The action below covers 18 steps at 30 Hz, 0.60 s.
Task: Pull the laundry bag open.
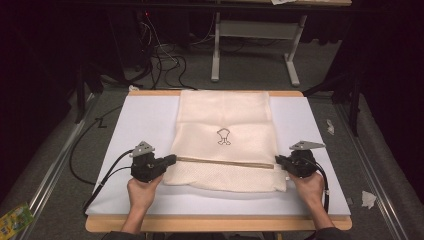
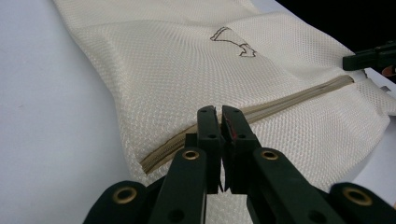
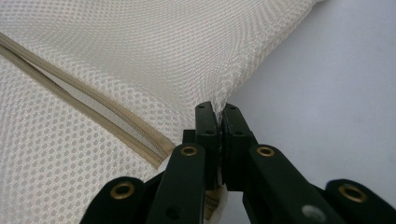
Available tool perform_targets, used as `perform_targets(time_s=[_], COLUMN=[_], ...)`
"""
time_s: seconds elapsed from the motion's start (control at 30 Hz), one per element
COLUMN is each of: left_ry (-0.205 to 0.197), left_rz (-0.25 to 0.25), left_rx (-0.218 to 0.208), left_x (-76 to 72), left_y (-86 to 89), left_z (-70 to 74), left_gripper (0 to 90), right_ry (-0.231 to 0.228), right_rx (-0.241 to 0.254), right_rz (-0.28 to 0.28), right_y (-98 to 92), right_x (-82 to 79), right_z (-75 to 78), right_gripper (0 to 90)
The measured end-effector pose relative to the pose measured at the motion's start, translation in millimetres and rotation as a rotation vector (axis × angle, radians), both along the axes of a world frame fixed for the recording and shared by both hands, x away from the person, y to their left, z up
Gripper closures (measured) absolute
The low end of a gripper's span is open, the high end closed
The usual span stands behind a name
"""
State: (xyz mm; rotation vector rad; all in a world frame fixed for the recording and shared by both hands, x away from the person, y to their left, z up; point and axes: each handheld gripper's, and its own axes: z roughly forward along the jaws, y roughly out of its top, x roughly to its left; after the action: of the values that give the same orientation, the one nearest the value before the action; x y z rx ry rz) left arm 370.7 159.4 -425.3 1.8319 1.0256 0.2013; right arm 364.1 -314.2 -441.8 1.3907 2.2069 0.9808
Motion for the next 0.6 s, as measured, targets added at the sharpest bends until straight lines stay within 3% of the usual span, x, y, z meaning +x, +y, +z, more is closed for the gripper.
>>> perform_targets(time_s=[0.6], left_ry=[0.012], left_rz=[0.051], left_rx=[0.011], left_x=[-1.2], left_y=[19.3], left_z=[-2.2], left_gripper=[87.2], right_ry=[0.003], right_rx=[-0.017], right_rz=[0.001], right_y=[-0.1], right_x=[2.4], right_z=[1.8], right_gripper=[88.5])
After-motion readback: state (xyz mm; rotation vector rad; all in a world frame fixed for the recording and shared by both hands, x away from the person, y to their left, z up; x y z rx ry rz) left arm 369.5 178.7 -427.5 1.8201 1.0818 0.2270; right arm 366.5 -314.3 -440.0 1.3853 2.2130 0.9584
